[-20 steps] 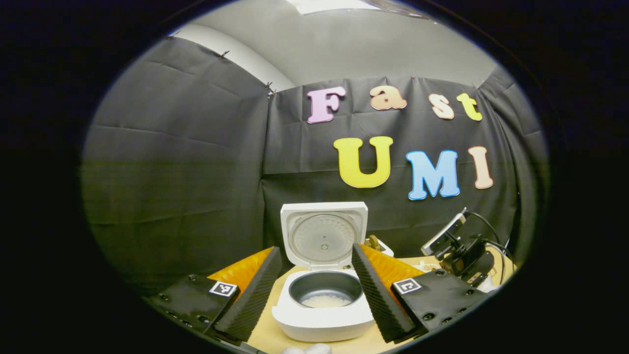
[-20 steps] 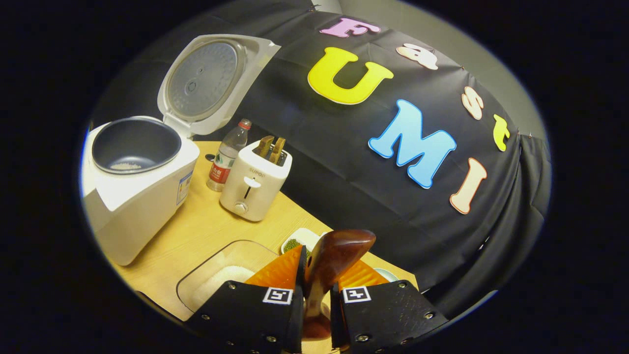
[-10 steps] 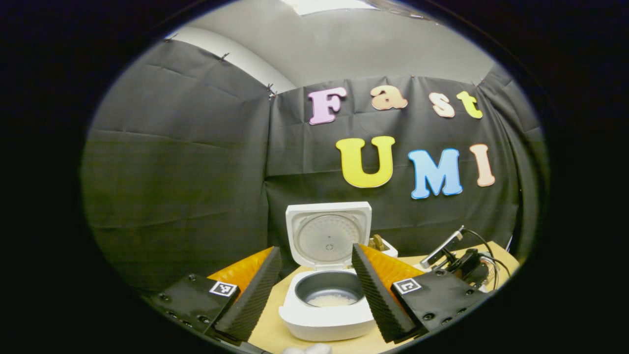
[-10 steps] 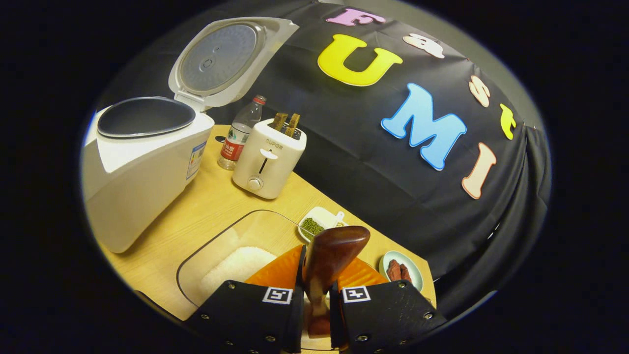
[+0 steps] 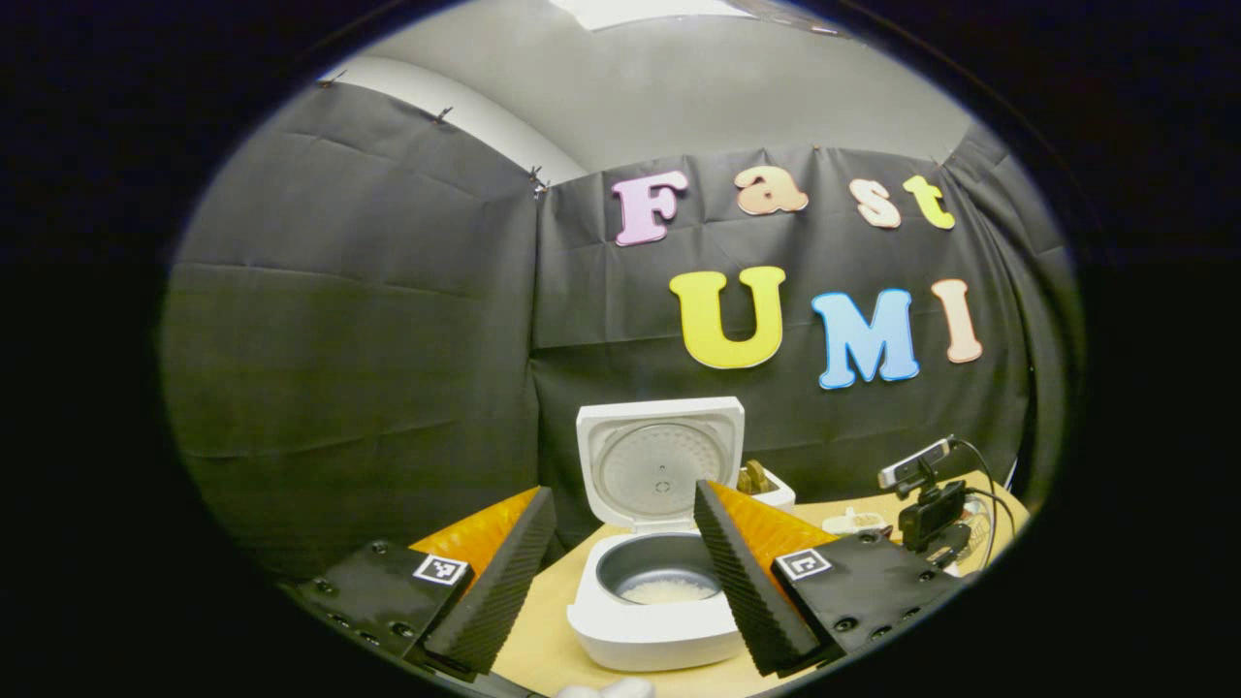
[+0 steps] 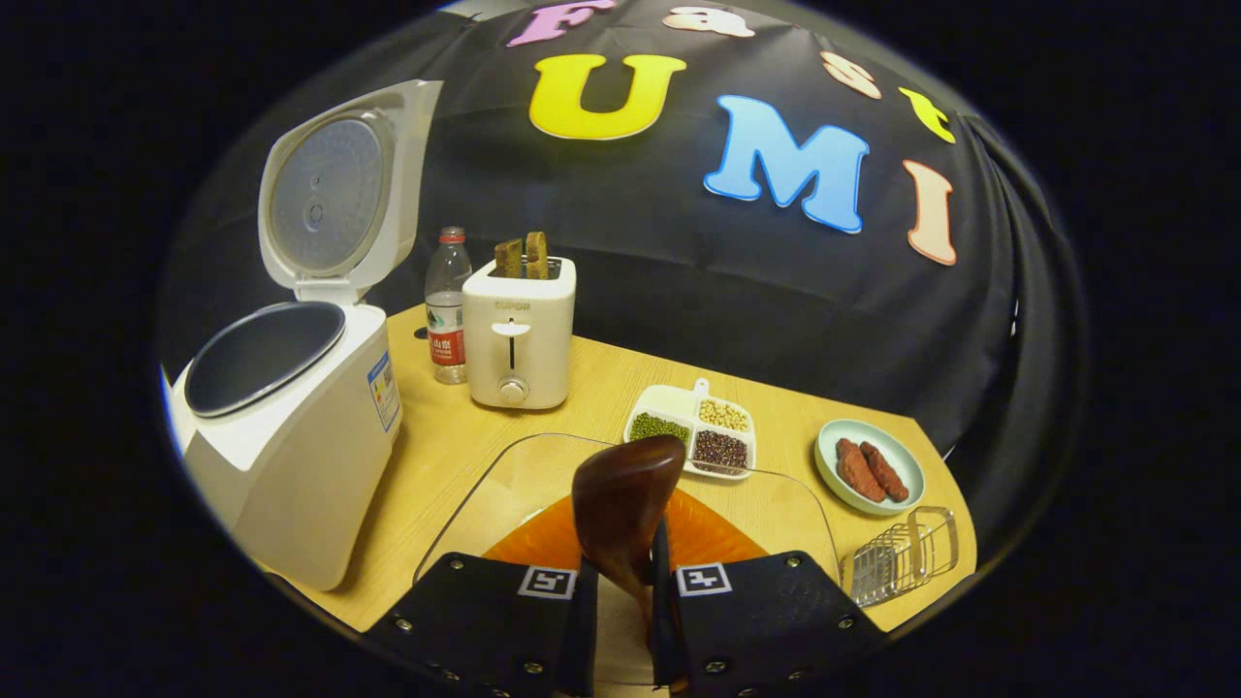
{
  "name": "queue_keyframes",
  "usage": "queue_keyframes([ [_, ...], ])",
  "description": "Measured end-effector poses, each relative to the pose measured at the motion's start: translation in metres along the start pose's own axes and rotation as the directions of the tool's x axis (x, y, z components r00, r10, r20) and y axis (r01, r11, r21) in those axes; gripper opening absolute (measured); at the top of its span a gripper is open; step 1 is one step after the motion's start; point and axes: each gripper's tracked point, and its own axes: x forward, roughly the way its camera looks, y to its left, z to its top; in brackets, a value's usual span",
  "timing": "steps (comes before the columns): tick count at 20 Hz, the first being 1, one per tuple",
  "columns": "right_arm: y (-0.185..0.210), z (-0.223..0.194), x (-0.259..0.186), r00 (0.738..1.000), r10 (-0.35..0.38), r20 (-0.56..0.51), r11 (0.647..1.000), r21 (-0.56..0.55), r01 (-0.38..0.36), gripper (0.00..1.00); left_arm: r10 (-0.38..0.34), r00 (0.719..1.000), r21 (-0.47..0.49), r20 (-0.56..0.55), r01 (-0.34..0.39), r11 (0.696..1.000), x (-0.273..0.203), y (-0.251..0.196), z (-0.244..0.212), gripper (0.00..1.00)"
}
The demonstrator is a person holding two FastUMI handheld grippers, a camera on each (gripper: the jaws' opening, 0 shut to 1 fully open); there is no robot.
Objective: Close the left gripper, press the button to open the rice cooker; take a wooden spoon from the chopstick holder with the right hand, scoop a spoonful of rice and pour it into the rice cooker, then put the wooden spoon back into the chopstick holder.
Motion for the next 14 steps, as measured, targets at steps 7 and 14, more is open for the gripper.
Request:
queue_keyframes([
  [7,-0.010,0.006,0.002,0.999,0.051,0.009,0.933,0.356,-0.051,0.23,0.000,1.000,0.002,0.004,0.000,1.000,0.003,0.004,0.002,1.00],
  [14,-0.032,0.000,0.002,0.997,0.076,0.021,0.777,0.625,-0.072,0.23,-0.008,1.000,0.006,0.016,0.008,1.000,0.005,-0.001,0.008,1.00],
])
